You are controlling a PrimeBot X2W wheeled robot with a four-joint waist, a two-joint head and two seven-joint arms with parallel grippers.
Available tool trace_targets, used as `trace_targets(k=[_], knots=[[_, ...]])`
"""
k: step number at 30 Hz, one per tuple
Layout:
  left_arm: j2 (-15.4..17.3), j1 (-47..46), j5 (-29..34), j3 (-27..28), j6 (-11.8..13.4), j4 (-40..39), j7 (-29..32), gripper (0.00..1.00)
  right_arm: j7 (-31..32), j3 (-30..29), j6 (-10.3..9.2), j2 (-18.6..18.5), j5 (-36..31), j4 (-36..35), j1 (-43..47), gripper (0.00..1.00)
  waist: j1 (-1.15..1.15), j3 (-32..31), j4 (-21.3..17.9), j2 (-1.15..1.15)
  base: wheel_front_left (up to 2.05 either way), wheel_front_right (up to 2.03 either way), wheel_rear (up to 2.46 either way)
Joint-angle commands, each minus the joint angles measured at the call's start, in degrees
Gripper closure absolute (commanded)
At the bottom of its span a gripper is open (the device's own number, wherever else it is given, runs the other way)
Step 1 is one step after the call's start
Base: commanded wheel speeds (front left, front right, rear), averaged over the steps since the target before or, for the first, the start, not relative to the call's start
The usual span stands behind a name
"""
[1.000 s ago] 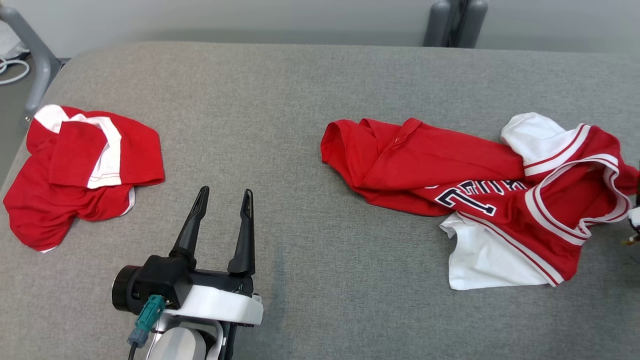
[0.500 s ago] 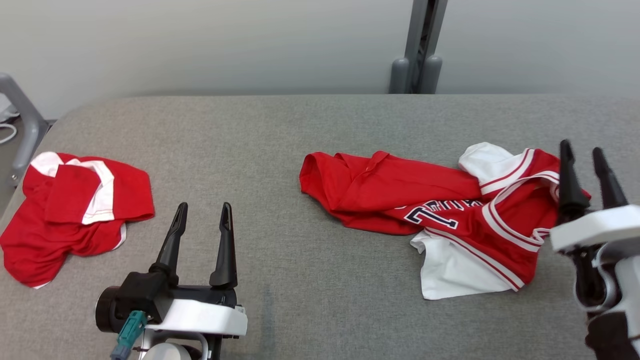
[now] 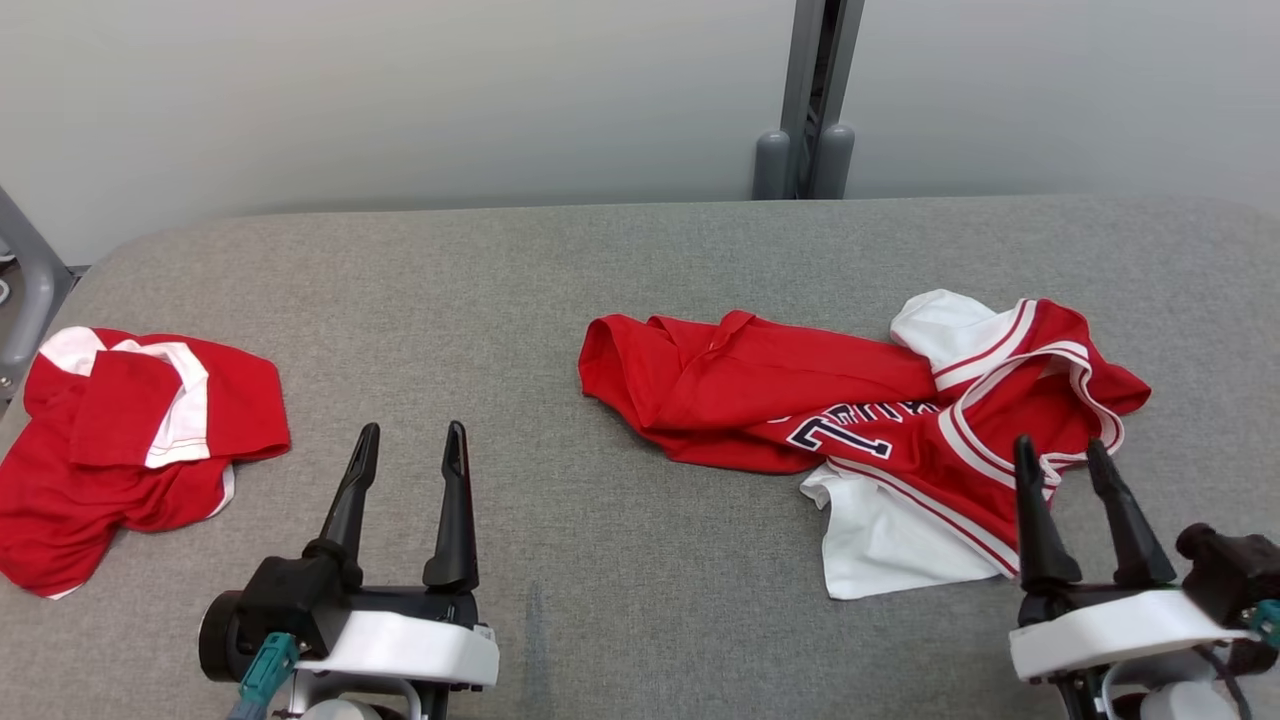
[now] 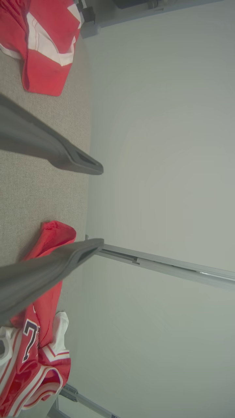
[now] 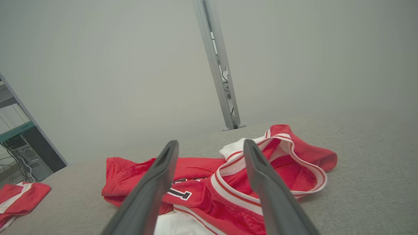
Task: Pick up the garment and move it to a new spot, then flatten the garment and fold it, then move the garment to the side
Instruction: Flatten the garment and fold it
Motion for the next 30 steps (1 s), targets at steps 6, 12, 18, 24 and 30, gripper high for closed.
trace_targets(k=[6, 12, 18, 24, 30], knots=[[0.2, 0.2, 0.0, -0.1, -0.1, 0.7, -0.2, 0.00, -0.4, 0.8, -0.02, 0.6, -1.7, 0.1, -0.2, 0.00, 0.00, 0.1, -0.5, 0.00, 0.00, 0.00, 0.00], [0.2, 0.1, 0.0, -0.6, -0.3, 1.0, -0.2, 0.00, -0.4, 1.8, -0.02, 0.8, -2.1, 1.0, -1.2, 0.00, 0.00, 0.0, -0.2, 0.00, 0.00, 0.00, 0.00], [0.2, -0.3, 0.1, -1.6, -0.7, 1.4, -0.2, 0.00, 3.2, 6.8, -0.02, 0.6, -2.2, 3.2, -5.2, 0.00, 0.00, 0.7, 1.3, 0.00, 0.00, 0.00, 0.00], [0.2, -1.8, -0.8, -3.0, -0.5, 1.9, -0.2, 0.00, 12.0, 10.4, -0.02, 0.5, 6.0, 9.0, -14.2, 0.00, 0.00, 3.2, 4.6, 0.00, 0.00, 0.00, 0.00], [0.2, -4.4, -2.6, -5.7, 0.0, 1.6, -0.2, 0.00, 18.1, 9.8, -0.02, -2.4, 10.5, 18.5, -25.0, 0.00, 0.00, 7.3, 10.3, 0.00, 0.00, 0.00, 0.00]])
